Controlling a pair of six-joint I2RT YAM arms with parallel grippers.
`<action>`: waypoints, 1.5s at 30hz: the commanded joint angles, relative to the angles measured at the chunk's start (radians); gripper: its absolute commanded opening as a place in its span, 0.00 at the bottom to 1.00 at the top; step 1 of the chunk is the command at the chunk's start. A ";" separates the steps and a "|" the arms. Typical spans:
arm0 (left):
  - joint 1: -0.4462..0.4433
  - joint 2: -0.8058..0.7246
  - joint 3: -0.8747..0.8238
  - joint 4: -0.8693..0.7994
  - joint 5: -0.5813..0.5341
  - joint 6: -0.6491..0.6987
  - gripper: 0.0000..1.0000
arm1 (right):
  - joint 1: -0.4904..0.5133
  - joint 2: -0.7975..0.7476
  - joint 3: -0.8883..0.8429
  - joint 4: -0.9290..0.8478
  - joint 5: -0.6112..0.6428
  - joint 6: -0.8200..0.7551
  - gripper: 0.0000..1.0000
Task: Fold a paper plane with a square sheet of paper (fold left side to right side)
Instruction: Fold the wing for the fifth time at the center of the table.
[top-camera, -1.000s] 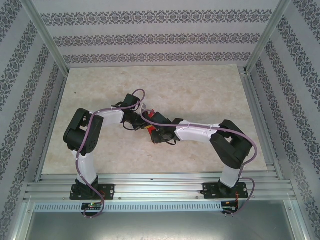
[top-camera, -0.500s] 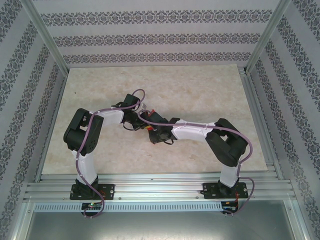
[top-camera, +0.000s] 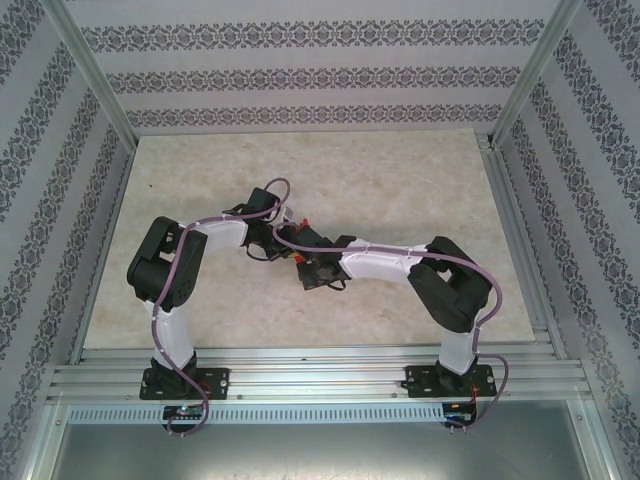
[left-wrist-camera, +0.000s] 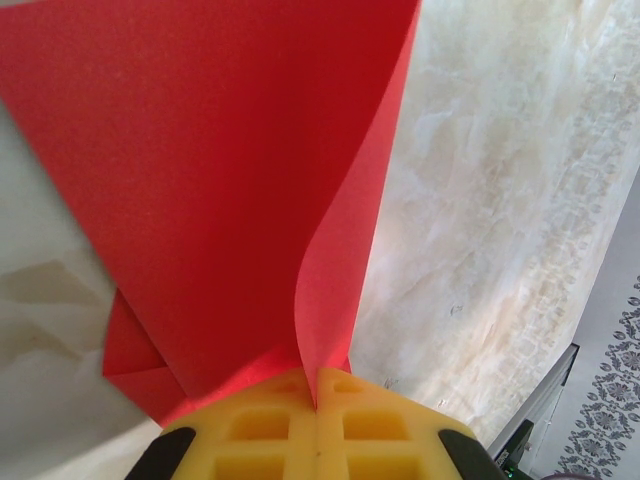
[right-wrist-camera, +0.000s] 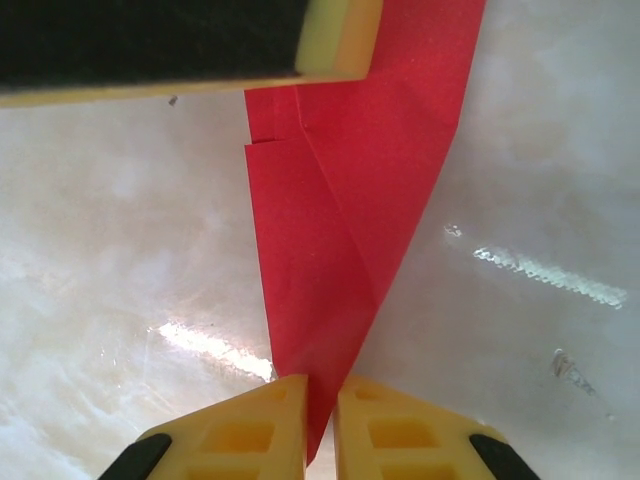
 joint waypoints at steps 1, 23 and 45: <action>0.014 -0.025 0.001 0.011 0.010 0.020 0.02 | 0.016 0.010 0.030 -0.044 0.058 -0.016 0.11; 0.016 -0.040 -0.007 0.010 0.009 0.023 0.02 | 0.035 -0.018 0.007 -0.067 0.050 -0.040 0.16; 0.017 -0.051 -0.008 -0.006 0.022 0.039 0.02 | 0.026 -0.073 -0.018 -0.051 0.068 -0.048 0.25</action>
